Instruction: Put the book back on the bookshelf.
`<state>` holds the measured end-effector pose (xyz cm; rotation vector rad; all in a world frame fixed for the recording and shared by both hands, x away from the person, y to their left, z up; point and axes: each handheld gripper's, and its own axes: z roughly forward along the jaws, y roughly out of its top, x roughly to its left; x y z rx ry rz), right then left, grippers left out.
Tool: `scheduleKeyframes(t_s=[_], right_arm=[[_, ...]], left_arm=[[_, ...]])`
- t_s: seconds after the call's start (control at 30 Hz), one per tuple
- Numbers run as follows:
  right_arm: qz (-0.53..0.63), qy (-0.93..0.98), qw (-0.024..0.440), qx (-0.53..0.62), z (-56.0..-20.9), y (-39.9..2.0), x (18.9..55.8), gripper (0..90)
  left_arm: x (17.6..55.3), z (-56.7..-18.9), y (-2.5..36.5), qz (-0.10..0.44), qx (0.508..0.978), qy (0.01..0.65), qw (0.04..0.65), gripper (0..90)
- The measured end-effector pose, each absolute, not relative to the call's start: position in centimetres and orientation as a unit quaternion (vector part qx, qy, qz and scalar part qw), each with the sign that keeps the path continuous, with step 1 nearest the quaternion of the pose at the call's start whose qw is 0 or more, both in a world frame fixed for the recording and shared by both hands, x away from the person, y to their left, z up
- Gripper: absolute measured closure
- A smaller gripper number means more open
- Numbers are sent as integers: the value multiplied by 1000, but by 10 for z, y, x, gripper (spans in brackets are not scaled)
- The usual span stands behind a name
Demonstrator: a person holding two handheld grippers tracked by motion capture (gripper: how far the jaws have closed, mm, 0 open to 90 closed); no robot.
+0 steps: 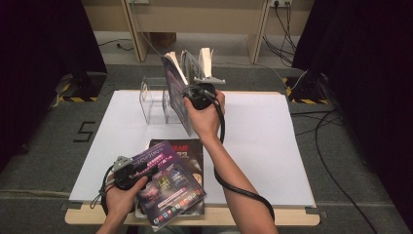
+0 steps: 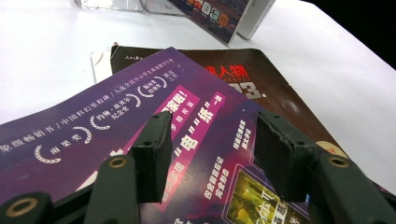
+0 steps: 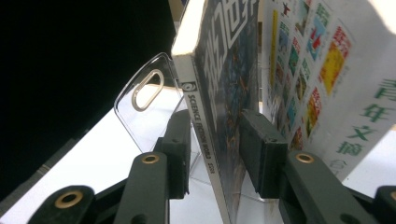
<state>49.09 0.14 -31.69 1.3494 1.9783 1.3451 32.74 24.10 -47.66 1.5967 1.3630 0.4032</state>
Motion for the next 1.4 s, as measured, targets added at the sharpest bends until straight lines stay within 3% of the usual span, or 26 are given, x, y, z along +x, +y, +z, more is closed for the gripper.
scheduleKeyframes(t_s=[0.33, 0.7, 1.4], right_arm=[[445, 724, 200, 487, -310, 23, 513, 659], [400, 738, 218, 498, -316, 34, 527, 830], [436, 704, 276, 487, -323, 46, 532, 832]], left_arm=[[328, -477, 241, 163, 655, 558, 482, 461], [328, -478, 242, 164, 656, 558, 482, 461], [328, -478, 245, 164, 653, 560, 483, 463]])
